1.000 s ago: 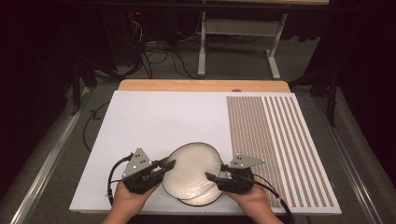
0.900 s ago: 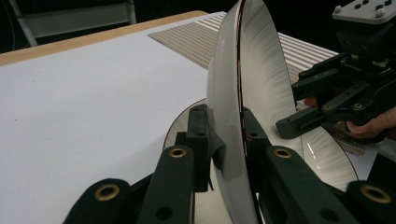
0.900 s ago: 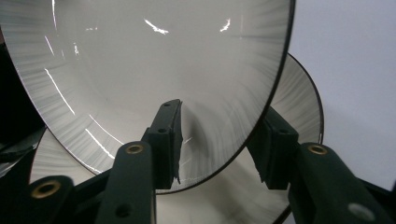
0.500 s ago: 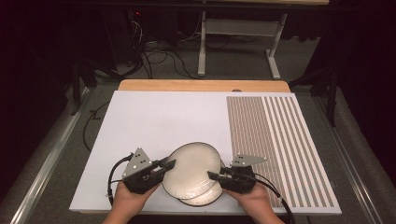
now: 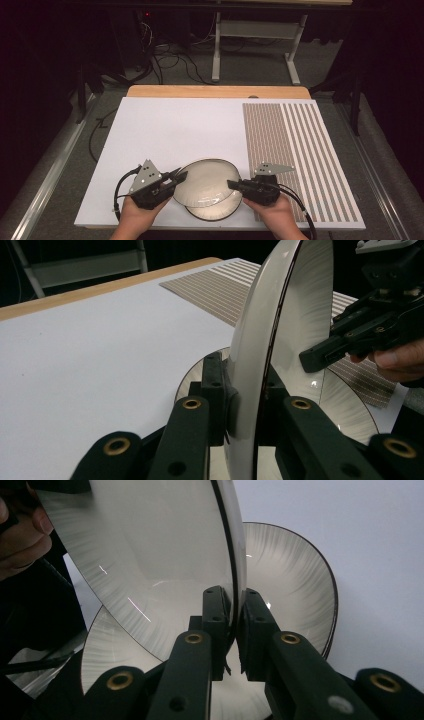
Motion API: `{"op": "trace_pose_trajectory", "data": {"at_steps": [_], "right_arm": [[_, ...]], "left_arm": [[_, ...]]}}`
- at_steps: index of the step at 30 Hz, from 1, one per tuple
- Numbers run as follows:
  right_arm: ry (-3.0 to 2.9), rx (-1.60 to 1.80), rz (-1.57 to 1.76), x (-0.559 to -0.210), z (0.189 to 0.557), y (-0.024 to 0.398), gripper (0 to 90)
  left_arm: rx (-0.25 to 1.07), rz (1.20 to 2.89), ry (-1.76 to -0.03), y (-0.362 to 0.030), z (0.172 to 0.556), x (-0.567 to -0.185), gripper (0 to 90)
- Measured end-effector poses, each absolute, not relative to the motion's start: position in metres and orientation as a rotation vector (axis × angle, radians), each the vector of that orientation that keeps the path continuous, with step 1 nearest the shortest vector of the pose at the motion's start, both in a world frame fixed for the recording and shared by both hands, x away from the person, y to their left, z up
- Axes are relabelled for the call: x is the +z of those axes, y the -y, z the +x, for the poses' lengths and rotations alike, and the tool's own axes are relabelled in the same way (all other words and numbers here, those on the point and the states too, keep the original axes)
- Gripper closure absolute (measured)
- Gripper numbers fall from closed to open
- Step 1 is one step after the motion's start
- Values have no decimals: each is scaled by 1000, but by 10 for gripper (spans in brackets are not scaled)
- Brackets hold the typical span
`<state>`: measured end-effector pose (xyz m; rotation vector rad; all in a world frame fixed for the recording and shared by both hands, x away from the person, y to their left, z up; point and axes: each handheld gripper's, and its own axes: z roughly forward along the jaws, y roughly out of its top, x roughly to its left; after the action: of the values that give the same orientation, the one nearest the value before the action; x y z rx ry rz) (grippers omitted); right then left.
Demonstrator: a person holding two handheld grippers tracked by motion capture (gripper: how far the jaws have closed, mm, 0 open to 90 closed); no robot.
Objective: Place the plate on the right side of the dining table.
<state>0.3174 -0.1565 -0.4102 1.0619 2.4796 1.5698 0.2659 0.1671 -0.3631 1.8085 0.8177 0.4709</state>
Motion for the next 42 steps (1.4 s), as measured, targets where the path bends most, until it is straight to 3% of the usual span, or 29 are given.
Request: {"op": "trace_pose_trajectory", "data": {"at_steps": [25, 42], "right_arm": [[-2360, 1595, 961, -383, 312, 173, 873], [-2261, 1629, 960, -355, 318, 207, 877]], "left_arm": [[430, 1764, -818, -160, 265, -362, 809], [415, 1739, -799, -128, 284, -338, 808]]}}
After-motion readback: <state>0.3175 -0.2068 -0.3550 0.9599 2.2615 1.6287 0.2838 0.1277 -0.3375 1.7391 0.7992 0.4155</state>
